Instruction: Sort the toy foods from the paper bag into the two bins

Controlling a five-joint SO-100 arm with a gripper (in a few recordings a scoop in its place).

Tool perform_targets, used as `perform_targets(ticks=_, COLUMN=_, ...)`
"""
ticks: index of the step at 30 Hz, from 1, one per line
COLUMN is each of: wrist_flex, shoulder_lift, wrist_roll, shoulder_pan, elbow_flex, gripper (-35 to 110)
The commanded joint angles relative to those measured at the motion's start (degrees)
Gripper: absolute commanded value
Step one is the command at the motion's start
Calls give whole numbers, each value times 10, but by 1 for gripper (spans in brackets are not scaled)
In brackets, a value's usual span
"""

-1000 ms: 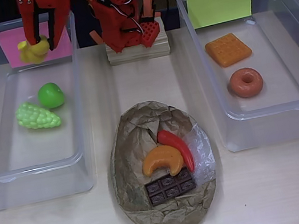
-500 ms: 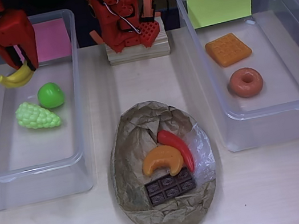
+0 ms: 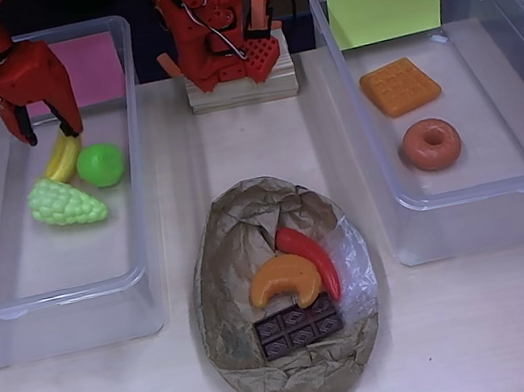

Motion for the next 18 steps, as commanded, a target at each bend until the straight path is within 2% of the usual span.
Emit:
perform_targets(ticks=1, wrist_flex=10, shoulder_lift=22, wrist_roll=1, shoulder_pan=21, elbow_flex=-8, gripper=29)
perform_targets(ticks=11, wrist_flex=14, shoulder_lift=239, wrist_roll=-11, shoulder_pan=-60, elbow_flex=-31, gripper=27)
perform_targets(ticks=18, wrist_flex=-10, shoulder_lift=369, wrist_roll=-40, shoulder_pan=-221, elbow_flex=-25, gripper=21)
